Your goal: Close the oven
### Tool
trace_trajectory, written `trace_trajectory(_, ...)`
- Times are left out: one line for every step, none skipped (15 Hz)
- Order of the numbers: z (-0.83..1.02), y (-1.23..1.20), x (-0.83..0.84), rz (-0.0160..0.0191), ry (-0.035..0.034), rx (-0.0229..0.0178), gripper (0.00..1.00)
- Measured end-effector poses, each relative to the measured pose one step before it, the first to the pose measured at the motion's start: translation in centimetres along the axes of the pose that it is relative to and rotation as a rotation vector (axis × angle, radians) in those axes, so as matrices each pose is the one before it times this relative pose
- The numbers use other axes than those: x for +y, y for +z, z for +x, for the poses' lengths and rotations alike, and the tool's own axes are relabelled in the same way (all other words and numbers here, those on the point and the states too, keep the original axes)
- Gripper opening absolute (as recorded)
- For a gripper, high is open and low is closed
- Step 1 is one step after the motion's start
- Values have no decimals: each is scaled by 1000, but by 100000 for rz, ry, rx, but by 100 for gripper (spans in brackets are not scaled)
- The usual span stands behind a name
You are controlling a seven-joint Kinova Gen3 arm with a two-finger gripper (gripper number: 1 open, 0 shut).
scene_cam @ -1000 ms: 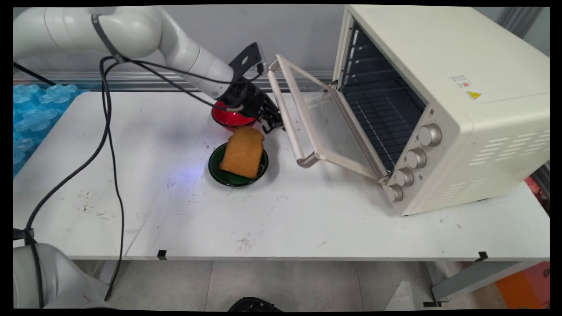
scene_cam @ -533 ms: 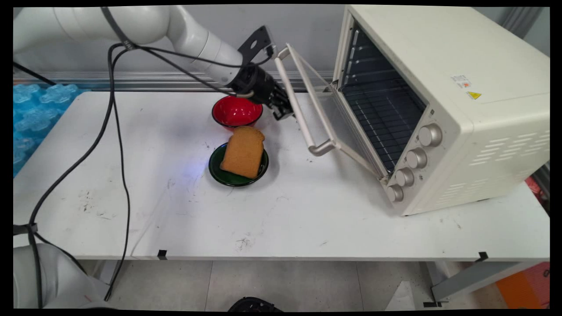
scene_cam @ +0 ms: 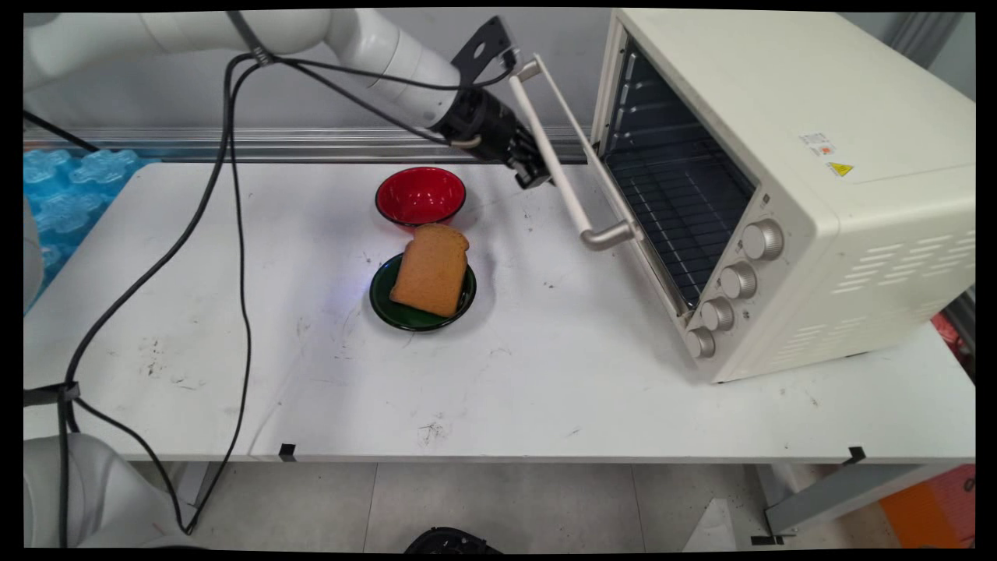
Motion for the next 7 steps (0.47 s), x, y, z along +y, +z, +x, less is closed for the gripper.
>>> trace_trajectory(398, 174, -190, -54, 89, 545, 0)
trace_trajectory(420, 188, -218, -52, 111, 486, 0)
trace_trajectory(378, 187, -214, -90, 89, 319, 0)
trace_trajectory(283, 128, -210, -36, 62, 75, 0)
trace_trajectory(139, 40, -178, -21, 6, -141, 0)
trace_trajectory(109, 32, -177, -177, 0, -442, 0)
trace_trajectory(26, -18, -141, -169, -50, -502, 0)
